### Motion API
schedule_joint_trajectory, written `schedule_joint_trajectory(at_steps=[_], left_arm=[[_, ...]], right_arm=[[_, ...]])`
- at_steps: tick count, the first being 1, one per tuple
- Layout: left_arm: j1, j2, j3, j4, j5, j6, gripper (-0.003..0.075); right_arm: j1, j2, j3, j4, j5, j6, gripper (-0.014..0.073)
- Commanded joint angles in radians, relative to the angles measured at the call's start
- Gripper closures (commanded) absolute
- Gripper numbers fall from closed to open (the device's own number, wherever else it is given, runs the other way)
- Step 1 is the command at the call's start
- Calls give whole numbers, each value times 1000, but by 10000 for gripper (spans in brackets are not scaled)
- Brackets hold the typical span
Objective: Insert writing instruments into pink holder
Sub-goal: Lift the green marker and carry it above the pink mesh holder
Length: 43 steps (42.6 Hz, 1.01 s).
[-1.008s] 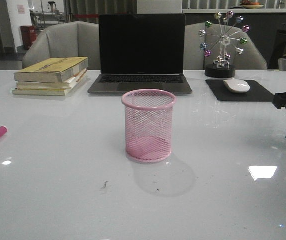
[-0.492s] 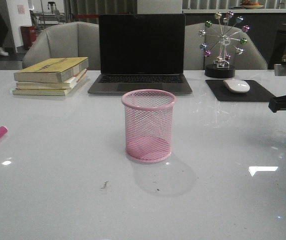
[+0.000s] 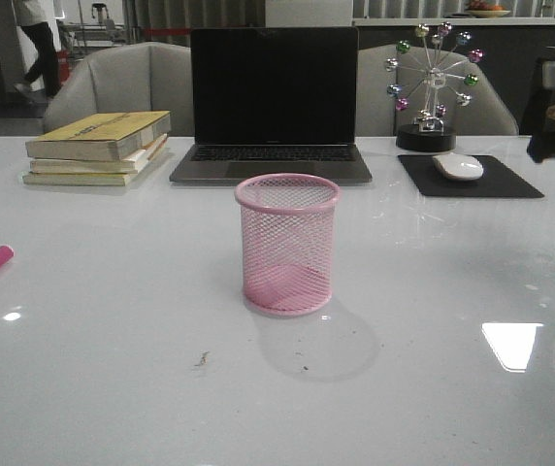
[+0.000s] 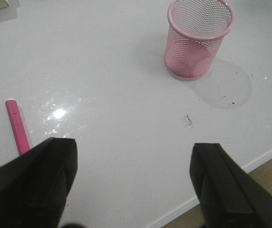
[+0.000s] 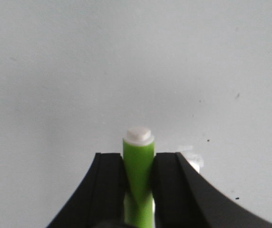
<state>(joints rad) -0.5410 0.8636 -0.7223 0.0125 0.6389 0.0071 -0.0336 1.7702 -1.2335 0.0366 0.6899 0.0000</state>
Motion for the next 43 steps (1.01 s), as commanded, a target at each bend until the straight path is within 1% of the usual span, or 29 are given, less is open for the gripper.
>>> schedule_joint_trajectory(at_steps=[1,10,14,18,22,24,28,31,38,43], left_arm=[[-8,-5,-28,-5,-70,-2,171],[-8,-5,-28,-5,-70,-2,171],[-8,-5,-28,-5,-70,-2,171],[-8,-5,-28,-5,-70,-2,171],[-8,-5,-28,-5,-70,-2,171],[-8,-5,-28,-5,-70,-2,171],[-8,-5,-28,-5,-70,-2,171],[-8,-5,-28,-5,-70,-2,171],[-8,-5,-28,-5,-70,-2,171],[-8,-5,-28,-5,-70,-2,171]], right_arm=[[47,-200,46,15,-158,-10,414],[224,-472,236,36,-495,-10,414],[314,-547,296,36,-628,-10,414],[418,-579,334,36,-741,-10,414],[524,-571,360,21,-863,-10,414],[568,-557,373,5,-955,-10,414],[631,-511,383,-37,-1095,-10,414],[655,-462,383,-63,-1194,-10,414],[660,-328,383,-71,-1418,-10,414],[658,-238,383,-70,-1525,-10,414]])
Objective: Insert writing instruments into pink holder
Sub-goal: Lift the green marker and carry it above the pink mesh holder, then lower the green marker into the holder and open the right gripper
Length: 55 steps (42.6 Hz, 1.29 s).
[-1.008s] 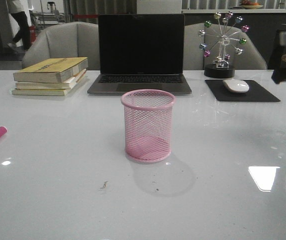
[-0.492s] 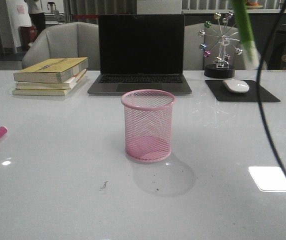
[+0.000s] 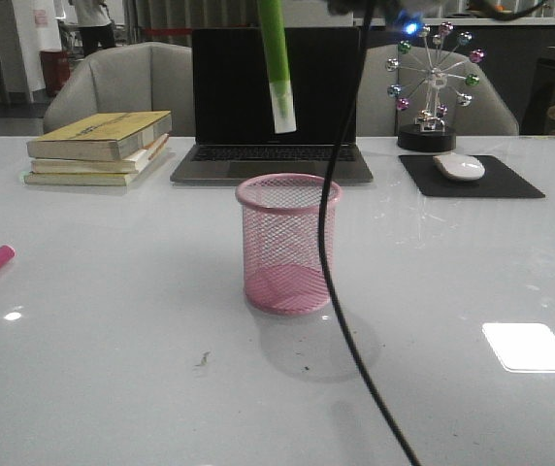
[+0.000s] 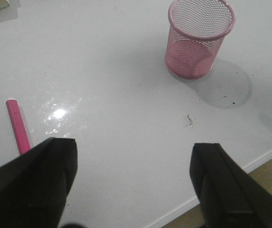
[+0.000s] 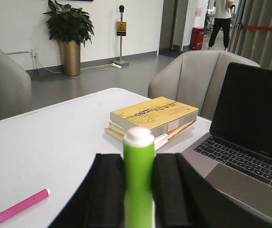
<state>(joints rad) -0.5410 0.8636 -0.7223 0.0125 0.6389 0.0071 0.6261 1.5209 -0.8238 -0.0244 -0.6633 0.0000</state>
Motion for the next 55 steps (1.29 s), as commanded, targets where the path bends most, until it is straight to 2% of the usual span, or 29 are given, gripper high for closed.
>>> schedule_joint_trajectory(at_steps=[1,10,19,22,31,36,39,48,55], left_arm=[[-8,-5,-28,-5,-70,-2,171],[-8,-5,-28,-5,-70,-2,171],[-8,-5,-28,-5,-70,-2,171],[-8,-5,-28,-5,-70,-2,171],[-8,-5,-28,-5,-70,-2,171],[-8,-5,-28,-5,-70,-2,171],[-8,-5,-28,-5,-70,-2,171],[-8,-5,-28,-4,-70,-2,171],[-8,-5,-28,-3,-70,-2,171]], right_arm=[[-2,30,-27,-8,-183,-10,414],[-44,132,-27,-5,-180,-10,414],[-48,172,-27,-5,-116,-10,403],[-48,194,-27,-5,-102,-10,361],[-48,219,-27,-4,-91,-10,78],[-48,157,-27,-4,-37,-10,43],[-48,92,-27,-4,46,-10,43],[-48,-219,-27,-4,571,-10,43],[-48,-430,-27,-4,921,-10,43]])
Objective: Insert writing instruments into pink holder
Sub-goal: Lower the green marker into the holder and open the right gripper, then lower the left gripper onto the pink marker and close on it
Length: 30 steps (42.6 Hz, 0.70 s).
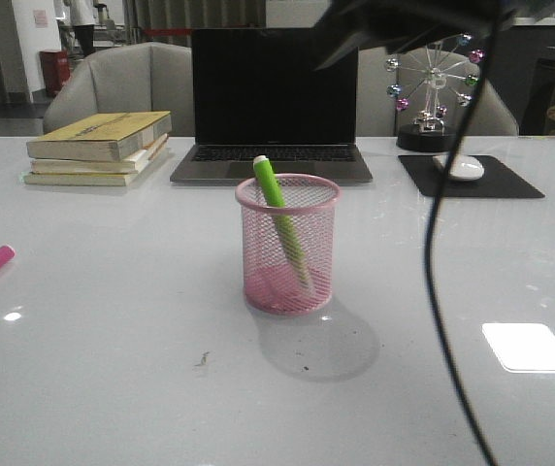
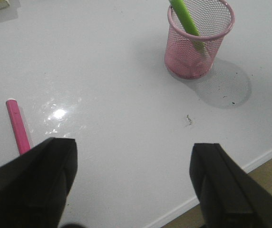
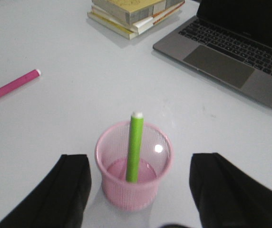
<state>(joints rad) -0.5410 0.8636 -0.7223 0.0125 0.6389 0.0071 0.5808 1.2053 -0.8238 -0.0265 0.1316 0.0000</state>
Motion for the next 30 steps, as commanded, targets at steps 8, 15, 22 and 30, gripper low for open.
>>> schedule_joint_trajectory(at_steps=[8,15,22,30], left_arm=[[-8,-5,-28,-3,-70,-2,171],[-8,-5,-28,-3,-67,-2,171],[20,3,-43,28,-5,-46,171],[152,109,-130,45,126,-72,171]], right_arm=[[-3,-267,-24,15,427,-10,43],[-3,-376,27,56,516,-9,43],[-3,-441,74,52,521,-9,43],[-3,-449,74,52,526,-9,43]])
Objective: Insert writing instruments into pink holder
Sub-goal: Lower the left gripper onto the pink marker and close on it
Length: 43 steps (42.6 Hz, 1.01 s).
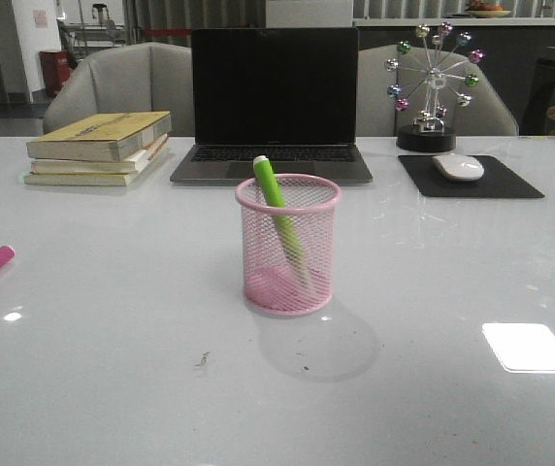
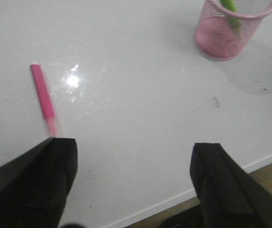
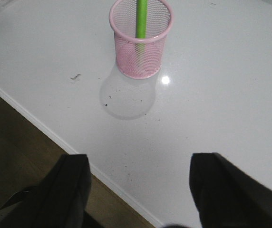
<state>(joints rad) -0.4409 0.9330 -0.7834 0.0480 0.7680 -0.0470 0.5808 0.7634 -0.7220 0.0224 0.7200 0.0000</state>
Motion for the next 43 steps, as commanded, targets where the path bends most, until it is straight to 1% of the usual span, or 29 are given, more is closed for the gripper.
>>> schedule_joint_trajectory(at_steps=[1,10,20,24,34,43], left_arm=[[75,63,-78,9,8,-18,171],[219,277,-166,8,15,-18,171],[303,540,-293,12,17,-18,171],[323,645,-352,12,17,-18,171],[323,857,-498,12,19,-18,171],[323,980,-603,12,19,-18,171]], right_arm=[[-3,-7,-28,3,-63,-9,43],[-3,-7,-28,3,-63,-9,43],[-3,-7,-28,3,-63,-9,43],[-3,-7,-28,3,-63,-9,43],[-3,-7,-28,3,-62,-9,43],[-3,-7,-28,3,-62,-9,43]])
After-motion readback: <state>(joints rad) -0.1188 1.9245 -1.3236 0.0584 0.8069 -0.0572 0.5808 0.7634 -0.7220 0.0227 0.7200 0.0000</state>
